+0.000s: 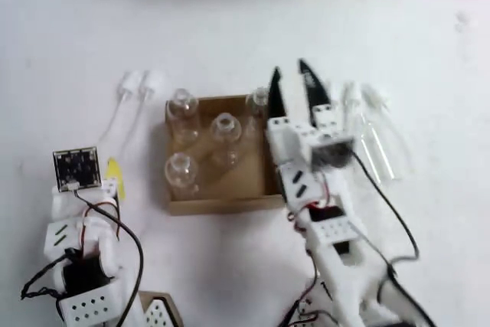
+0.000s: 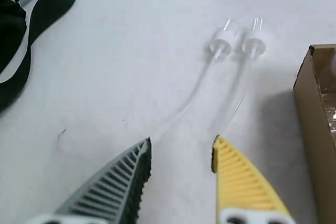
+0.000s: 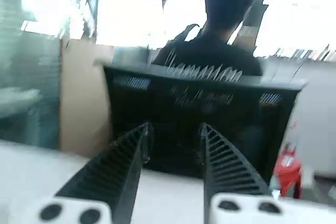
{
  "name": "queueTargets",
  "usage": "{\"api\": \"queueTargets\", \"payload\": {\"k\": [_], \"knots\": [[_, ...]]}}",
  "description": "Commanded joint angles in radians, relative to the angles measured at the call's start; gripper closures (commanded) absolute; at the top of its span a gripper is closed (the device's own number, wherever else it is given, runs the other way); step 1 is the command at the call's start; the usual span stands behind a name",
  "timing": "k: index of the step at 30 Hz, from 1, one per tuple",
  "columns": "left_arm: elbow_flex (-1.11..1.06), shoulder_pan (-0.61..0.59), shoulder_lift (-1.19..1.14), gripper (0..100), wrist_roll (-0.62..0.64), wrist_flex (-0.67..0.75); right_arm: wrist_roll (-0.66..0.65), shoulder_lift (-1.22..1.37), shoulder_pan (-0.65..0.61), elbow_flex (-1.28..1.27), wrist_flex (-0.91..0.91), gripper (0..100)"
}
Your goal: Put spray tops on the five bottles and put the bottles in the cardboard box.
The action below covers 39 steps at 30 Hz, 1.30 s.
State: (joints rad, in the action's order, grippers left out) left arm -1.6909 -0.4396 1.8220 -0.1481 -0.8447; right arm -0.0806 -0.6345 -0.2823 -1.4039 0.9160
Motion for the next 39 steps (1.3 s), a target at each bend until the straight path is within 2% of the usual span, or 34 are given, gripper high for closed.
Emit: {"api": "queueTargets", "payload": {"k": [1,9,12,18,24,28,35,39], "knots": [[-0.002,-0.005,0.008,82,-0.011,-0.006,0.011,-0.236,0.134,-0.055,0.018,88.2],[-0.002,-0.005,0.008,82,-0.011,-0.006,0.003,-0.562,0.337,-0.288,-0.002,88.2],[-0.002,-0.005,0.008,82,-0.011,-0.006,0.012,-0.645,0.449,-0.29,-0.196,88.2],[-0.002,-0.005,0.008,82,-0.011,-0.006,0.012,-0.769,0.564,-0.292,-0.596,88.2],[-0.002,-0.004,0.008,82,-0.011,-0.006,0.009,-0.857,0.598,-0.292,-1.0,87.9],[-0.002,0.012,0.008,82,-0.011,-0.006,0.005,-0.906,0.596,-0.292,-1.178,87.9],[-0.002,0.065,0.008,82,-0.011,-0.018,-0.017,-0.978,0.615,-0.292,-1.242,87.9],[-0.002,0.065,0.008,82,-0.011,-0.018,-0.213,-1.05,0.55,-0.29,-1.233,87.9]]}}
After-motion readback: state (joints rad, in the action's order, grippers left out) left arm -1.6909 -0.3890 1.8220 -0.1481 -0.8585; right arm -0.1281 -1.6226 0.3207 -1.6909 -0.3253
